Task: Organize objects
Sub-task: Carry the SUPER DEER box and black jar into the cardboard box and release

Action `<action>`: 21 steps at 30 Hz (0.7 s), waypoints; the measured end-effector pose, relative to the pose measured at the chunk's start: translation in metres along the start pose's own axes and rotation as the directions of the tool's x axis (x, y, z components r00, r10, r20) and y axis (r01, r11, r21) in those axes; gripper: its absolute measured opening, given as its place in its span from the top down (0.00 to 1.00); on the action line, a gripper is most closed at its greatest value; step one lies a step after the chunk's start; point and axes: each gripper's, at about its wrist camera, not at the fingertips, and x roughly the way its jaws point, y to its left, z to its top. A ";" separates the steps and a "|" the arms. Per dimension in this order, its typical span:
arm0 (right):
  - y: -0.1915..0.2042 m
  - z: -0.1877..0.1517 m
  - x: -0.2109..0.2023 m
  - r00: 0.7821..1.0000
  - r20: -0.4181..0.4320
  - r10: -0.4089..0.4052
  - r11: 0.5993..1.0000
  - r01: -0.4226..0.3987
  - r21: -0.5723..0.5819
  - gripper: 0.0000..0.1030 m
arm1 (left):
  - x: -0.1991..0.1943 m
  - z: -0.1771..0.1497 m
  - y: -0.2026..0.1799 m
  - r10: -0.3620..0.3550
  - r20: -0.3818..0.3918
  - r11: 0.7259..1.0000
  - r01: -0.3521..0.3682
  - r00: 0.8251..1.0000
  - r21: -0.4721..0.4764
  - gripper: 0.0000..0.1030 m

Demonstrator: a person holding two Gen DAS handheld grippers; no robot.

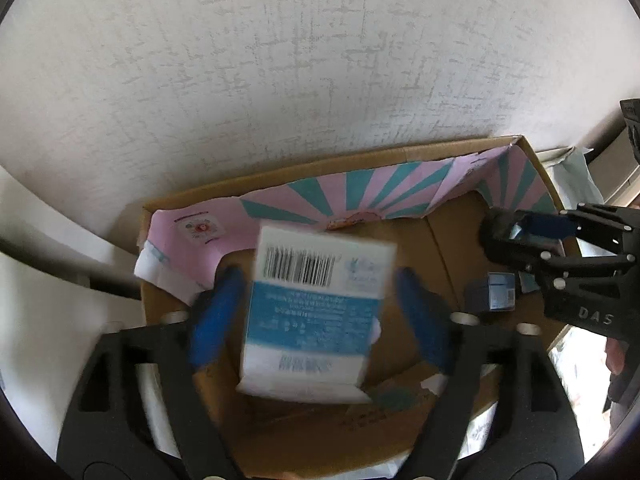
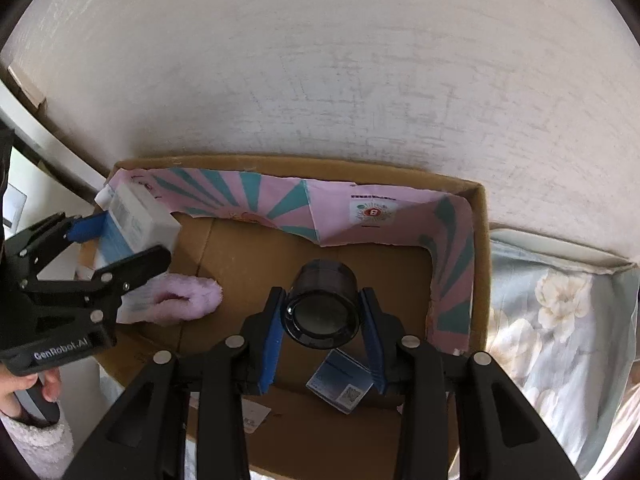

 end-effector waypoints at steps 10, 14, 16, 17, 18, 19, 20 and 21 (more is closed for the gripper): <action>-0.016 -0.012 -0.015 0.999 -0.015 0.037 0.997 -0.036 0.069 0.17 | -0.025 -0.015 0.013 -0.045 0.052 0.996 0.049 0.998 -0.080 0.00; -0.018 -0.018 -0.020 1.000 -0.011 0.027 0.998 -0.026 0.058 0.17 | -0.031 -0.019 0.013 -0.033 0.064 0.996 0.039 0.997 -0.086 0.00; -0.013 -0.016 -0.026 1.000 -0.012 0.001 0.999 0.000 0.045 0.17 | -0.037 -0.021 0.014 -0.034 0.070 0.995 0.040 0.997 -0.090 0.00; -0.006 -0.015 -0.023 1.000 -0.010 -0.013 0.999 0.014 0.029 0.17 | -0.040 -0.021 0.015 -0.032 0.074 0.995 0.039 0.997 -0.093 0.00; -0.003 -0.016 -0.024 1.000 -0.007 -0.021 1.000 0.021 0.011 0.17 | -0.044 -0.022 0.017 -0.032 0.077 0.994 0.040 0.996 -0.098 0.00; 0.002 -0.015 -0.021 1.000 -0.008 -0.022 1.000 0.022 0.004 0.17 | -0.045 -0.023 0.016 -0.035 0.079 0.994 0.043 0.996 -0.103 0.00; 0.005 -0.016 -0.021 1.000 -0.009 -0.020 1.000 0.020 0.001 0.17 | -0.044 -0.023 0.016 -0.037 0.080 0.993 0.046 0.996 -0.108 0.00; 0.006 -0.016 -0.022 1.000 -0.009 -0.016 1.000 0.016 0.001 0.17 | -0.046 -0.024 0.016 -0.039 0.081 0.993 0.048 0.996 -0.112 0.00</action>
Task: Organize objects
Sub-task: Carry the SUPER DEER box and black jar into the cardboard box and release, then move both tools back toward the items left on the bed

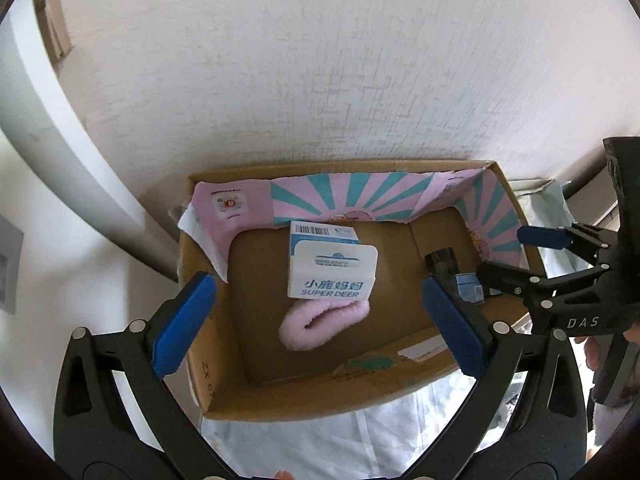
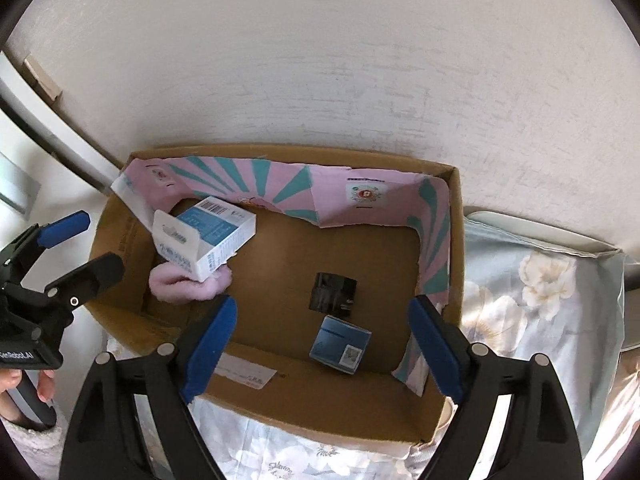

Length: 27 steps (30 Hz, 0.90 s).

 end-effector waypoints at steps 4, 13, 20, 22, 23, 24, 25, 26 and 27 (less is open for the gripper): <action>0.004 -0.001 -0.001 1.000 0.006 -0.002 1.000 0.002 -0.005 0.17 | -0.004 -0.001 -0.002 -0.002 0.001 1.000 0.002 1.000 0.000 0.00; 0.011 -0.005 -0.009 0.999 0.007 -0.034 0.997 0.034 -0.062 0.17 | -0.020 -0.013 -0.011 0.002 0.023 0.999 -0.002 1.000 -0.036 0.00; 0.007 -0.012 -0.043 0.999 0.040 -0.022 0.994 0.026 -0.106 0.17 | -0.054 -0.029 -0.024 0.012 0.047 0.996 -0.008 0.999 -0.094 0.00; 0.003 -0.014 -0.054 0.998 0.053 -0.016 0.993 0.022 -0.113 0.17 | -0.065 -0.031 -0.031 0.018 0.065 0.995 -0.011 0.998 -0.102 0.00; 0.001 -0.015 -0.059 0.998 0.055 -0.012 0.993 0.018 -0.115 0.17 | -0.070 -0.032 -0.034 0.021 0.076 0.994 -0.013 0.997 -0.105 0.00; -0.002 -0.017 -0.065 0.998 0.058 -0.006 0.993 0.013 -0.119 0.17 | -0.077 -0.034 -0.037 0.026 0.093 0.994 -0.016 0.995 -0.107 0.00; -0.003 -0.019 -0.069 0.998 0.061 -0.007 0.992 0.014 -0.124 0.17 | -0.085 -0.036 -0.043 0.030 0.119 0.994 -0.017 0.992 -0.109 0.00; -0.005 -0.020 -0.073 0.998 0.063 -0.011 0.991 0.020 -0.134 0.17 | -0.090 -0.038 -0.048 0.031 0.130 0.994 -0.017 0.991 -0.108 0.00; -0.007 -0.023 -0.078 0.998 0.063 -0.022 0.988 0.031 -0.152 0.17 | -0.093 -0.038 -0.052 0.031 0.134 0.994 -0.017 0.990 -0.107 0.00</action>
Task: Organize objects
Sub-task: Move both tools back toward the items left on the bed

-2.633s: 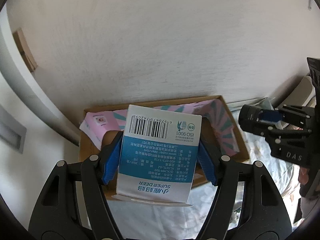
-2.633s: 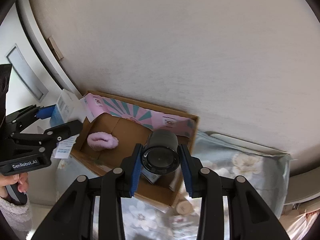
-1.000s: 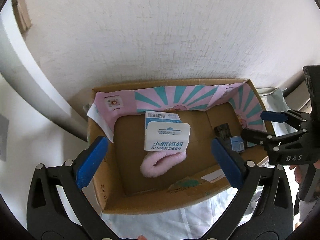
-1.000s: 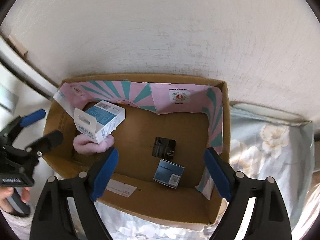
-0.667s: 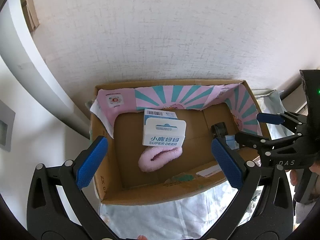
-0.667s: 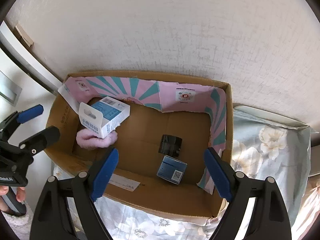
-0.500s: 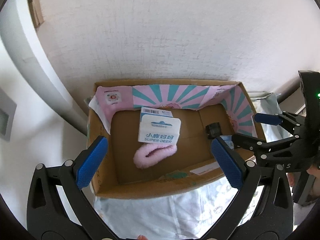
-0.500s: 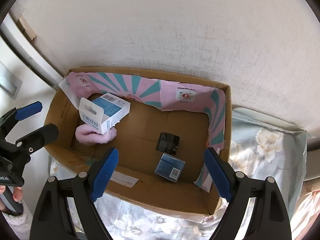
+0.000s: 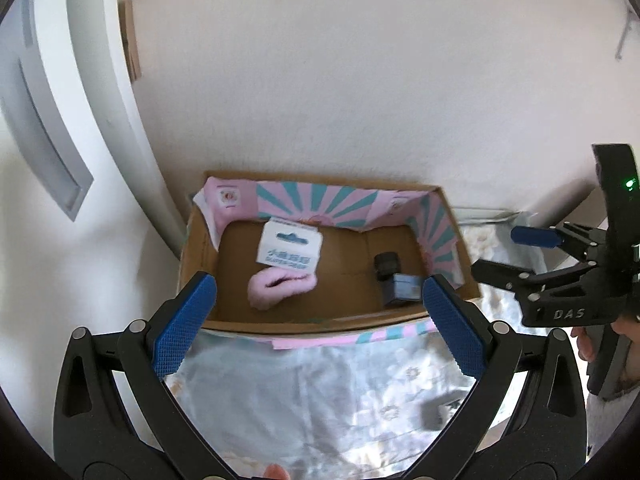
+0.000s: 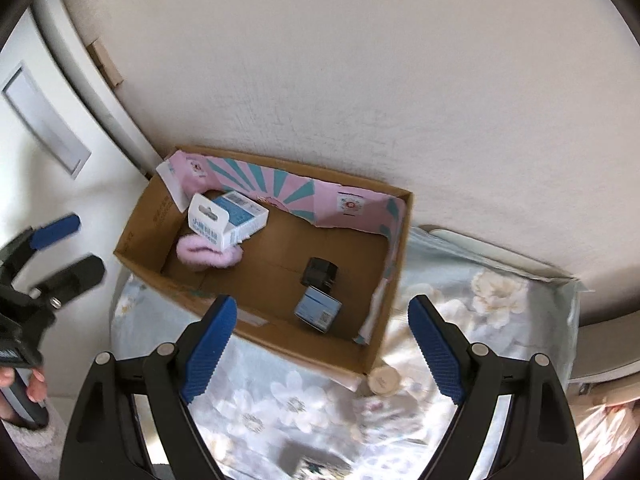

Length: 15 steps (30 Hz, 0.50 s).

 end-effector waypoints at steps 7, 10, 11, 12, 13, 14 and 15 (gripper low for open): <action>-0.017 -0.020 -0.028 0.999 0.042 -0.026 0.998 0.029 -0.058 0.17 | -0.017 -0.017 -0.035 -0.014 0.042 1.000 0.013 0.999 0.008 0.00; -0.028 -0.030 -0.042 0.997 0.079 -0.015 0.998 0.020 -0.061 0.17 | -0.021 -0.026 -0.046 -0.008 0.048 1.000 0.008 0.999 0.000 0.00; -0.030 -0.033 -0.047 0.995 0.094 -0.015 0.997 0.021 -0.068 0.17 | -0.022 -0.029 -0.049 -0.001 0.051 1.000 0.001 0.999 -0.012 0.00; -0.032 -0.036 -0.053 0.994 0.109 -0.016 0.997 0.024 -0.078 0.17 | -0.023 -0.032 -0.052 -0.003 0.052 1.000 0.004 0.999 -0.016 0.00; -0.034 -0.040 -0.059 0.992 0.124 -0.011 0.995 0.023 -0.092 0.17 | -0.025 -0.036 -0.056 -0.003 0.053 1.000 0.004 0.999 -0.020 0.00; -0.035 -0.043 -0.065 0.991 0.133 -0.007 0.994 0.020 -0.103 0.17 | -0.026 -0.038 -0.058 -0.001 0.053 1.000 0.002 0.999 -0.021 0.00; -0.036 -0.046 -0.069 0.990 0.139 0.001 0.994 0.014 -0.112 0.17 | -0.027 -0.041 -0.061 0.003 0.054 1.000 -0.002 0.999 -0.021 0.00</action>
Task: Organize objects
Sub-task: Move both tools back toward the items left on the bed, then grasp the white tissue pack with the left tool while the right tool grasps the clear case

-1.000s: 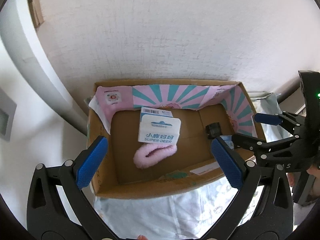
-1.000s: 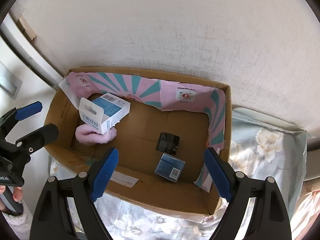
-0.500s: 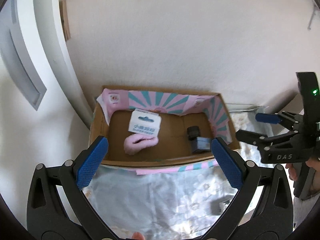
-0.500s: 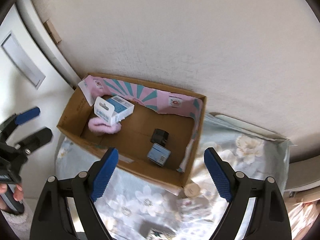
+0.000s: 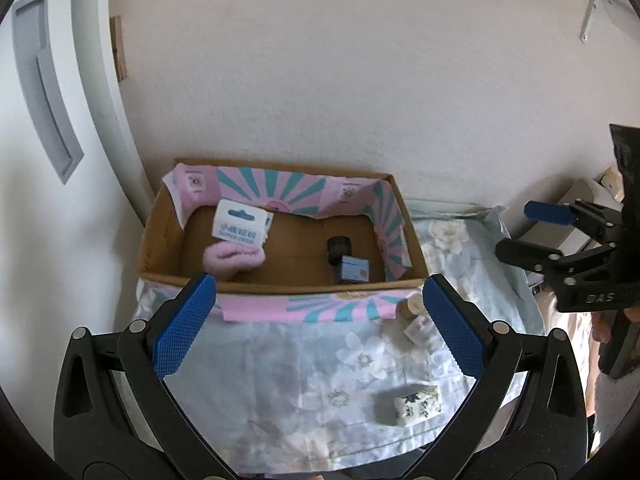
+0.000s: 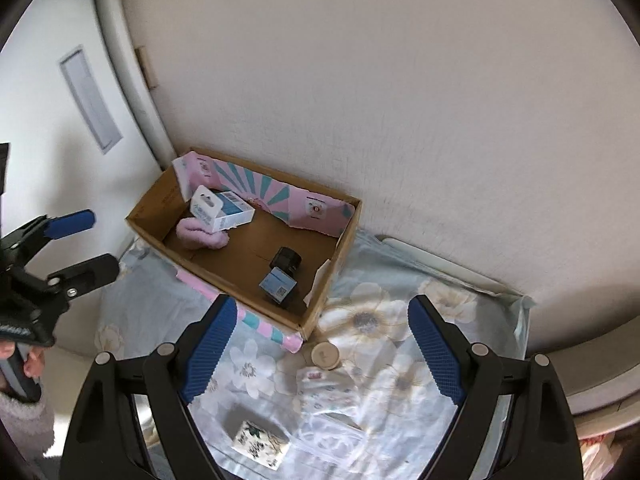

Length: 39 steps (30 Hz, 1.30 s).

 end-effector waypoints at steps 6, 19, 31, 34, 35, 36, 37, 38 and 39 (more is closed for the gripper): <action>-0.005 -0.025 -0.025 0.999 0.037 0.012 0.998 -0.009 -0.066 0.17 | -0.014 -0.021 -0.026 0.031 0.011 0.998 -0.032 0.999 0.047 0.00; -0.032 -0.099 -0.001 0.997 -0.024 0.076 0.989 -0.079 -0.125 0.17 | 0.025 -0.114 -0.098 0.003 -0.126 0.995 0.010 0.992 0.102 0.00; -0.040 -0.166 0.062 0.967 -0.148 0.206 0.914 -0.244 -0.323 0.17 | 0.092 -0.197 -0.128 0.005 -0.225 1.000 -0.006 0.974 -0.007 0.02; -0.036 -0.175 0.079 0.961 -0.172 0.214 0.890 -0.265 -0.372 0.17 | 0.105 -0.205 -0.129 0.030 -0.220 0.999 -0.033 0.975 -0.010 0.05; -0.034 -0.176 0.084 0.961 -0.181 0.209 0.883 -0.265 -0.387 0.17 | 0.108 -0.206 -0.130 0.036 -0.221 0.999 -0.040 0.975 -0.010 0.08; -0.032 -0.178 0.089 0.960 -0.189 0.205 0.877 -0.266 -0.400 0.17 | 0.112 -0.207 -0.130 0.042 -0.220 0.999 -0.045 0.975 -0.011 0.10; -0.031 -0.179 0.093 0.959 -0.194 0.205 0.871 -0.269 -0.411 0.17 | 0.116 -0.208 -0.131 0.044 -0.220 0.999 -0.047 0.975 -0.009 0.12; -0.030 -0.179 0.097 0.957 -0.199 0.213 0.865 -0.279 -0.416 0.17 | 0.119 -0.208 -0.131 0.047 -0.222 0.999 -0.050 0.974 -0.007 0.17; -0.029 -0.179 0.101 0.952 -0.207 0.227 0.858 -0.296 -0.421 0.17 | 0.122 -0.209 -0.131 0.052 -0.225 0.998 -0.054 0.973 -0.006 0.20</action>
